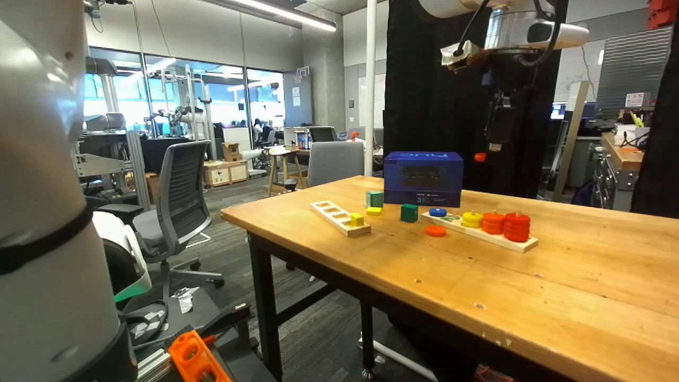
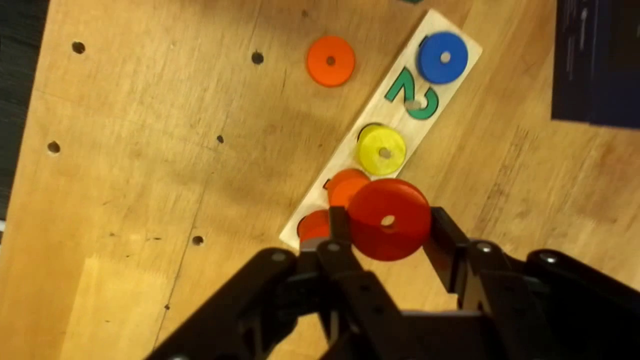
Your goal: Pick up an orange circle and put it on the table.
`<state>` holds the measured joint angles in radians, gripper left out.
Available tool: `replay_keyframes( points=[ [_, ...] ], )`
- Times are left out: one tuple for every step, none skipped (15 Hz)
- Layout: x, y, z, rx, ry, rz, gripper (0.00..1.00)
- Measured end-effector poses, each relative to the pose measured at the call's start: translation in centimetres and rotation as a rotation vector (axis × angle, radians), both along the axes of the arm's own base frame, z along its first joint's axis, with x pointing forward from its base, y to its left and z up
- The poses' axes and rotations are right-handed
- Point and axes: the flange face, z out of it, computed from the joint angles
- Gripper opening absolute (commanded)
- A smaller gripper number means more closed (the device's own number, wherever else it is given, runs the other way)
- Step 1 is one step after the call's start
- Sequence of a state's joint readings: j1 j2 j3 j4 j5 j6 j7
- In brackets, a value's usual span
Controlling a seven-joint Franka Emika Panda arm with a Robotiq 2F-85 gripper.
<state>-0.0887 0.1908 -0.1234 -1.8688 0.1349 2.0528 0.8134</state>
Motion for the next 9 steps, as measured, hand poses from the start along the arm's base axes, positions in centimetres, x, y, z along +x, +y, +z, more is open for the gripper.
replay_keyframes(
  points=[
    [-0.3, 1.5, 0.4, 0.006, 0.0, 0.056, 0.19],
    [-0.8, 2.9, 0.8, 0.012, 0.005, 0.112, 0.19],
    [-1.4, 4.2, 0.9, 0.018, 0.01, 0.169, 0.19],
    [-2.0, 5.3, 0.9, 0.025, 0.018, 0.225, 0.19],
    [-2.7, 6.1, 0.7, 0.033, 0.028, 0.283, 0.19],
    [-3.5, 6.8, 0.3, 0.042, 0.04, 0.339, 0.19],
    [-4.2, 7.2, -0.2, 0.051, 0.055, 0.394, 0.19],
    [-4.9, 7.4, -0.8, 0.06, 0.068, 0.448, 0.19],
    [-5.6, 7.6, -1.5, 0.071, 0.082, 0.503, 0.19]
  ],
)
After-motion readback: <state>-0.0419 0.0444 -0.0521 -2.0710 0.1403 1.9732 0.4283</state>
